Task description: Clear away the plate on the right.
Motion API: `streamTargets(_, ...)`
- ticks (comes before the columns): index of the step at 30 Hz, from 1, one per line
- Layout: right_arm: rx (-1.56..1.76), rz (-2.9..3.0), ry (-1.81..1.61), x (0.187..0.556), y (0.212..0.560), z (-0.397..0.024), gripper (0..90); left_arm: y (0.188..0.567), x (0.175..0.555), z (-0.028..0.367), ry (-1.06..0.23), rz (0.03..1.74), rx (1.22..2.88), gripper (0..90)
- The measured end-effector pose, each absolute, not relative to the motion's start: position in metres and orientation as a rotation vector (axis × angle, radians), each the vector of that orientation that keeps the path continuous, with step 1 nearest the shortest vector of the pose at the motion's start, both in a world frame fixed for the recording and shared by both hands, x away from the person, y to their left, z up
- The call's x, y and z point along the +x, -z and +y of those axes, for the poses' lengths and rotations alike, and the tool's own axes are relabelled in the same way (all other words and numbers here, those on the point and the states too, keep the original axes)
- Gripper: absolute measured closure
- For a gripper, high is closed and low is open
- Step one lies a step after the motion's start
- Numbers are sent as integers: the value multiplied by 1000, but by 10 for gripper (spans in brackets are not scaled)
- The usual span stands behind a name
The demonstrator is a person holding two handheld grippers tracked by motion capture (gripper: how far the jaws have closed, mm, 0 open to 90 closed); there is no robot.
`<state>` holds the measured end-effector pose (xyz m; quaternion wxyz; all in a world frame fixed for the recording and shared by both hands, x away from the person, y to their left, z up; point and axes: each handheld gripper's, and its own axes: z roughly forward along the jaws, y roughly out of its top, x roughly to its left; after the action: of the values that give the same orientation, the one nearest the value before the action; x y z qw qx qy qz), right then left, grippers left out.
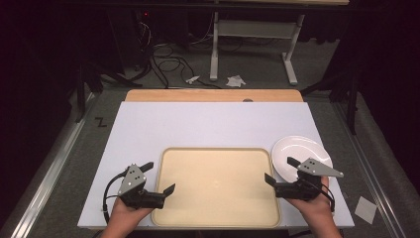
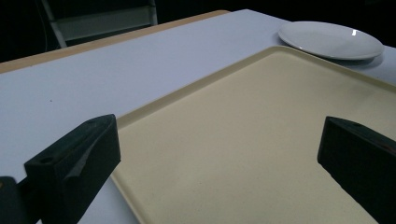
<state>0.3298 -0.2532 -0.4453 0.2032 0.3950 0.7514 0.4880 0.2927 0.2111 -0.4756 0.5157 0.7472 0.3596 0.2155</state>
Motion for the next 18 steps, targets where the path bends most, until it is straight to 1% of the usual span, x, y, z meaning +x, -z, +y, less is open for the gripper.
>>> streamTargets(18, 1144, 2085, -1389, 332, 446, -259, 1, 477, 293, 211, -506, 860, 1793, 2)
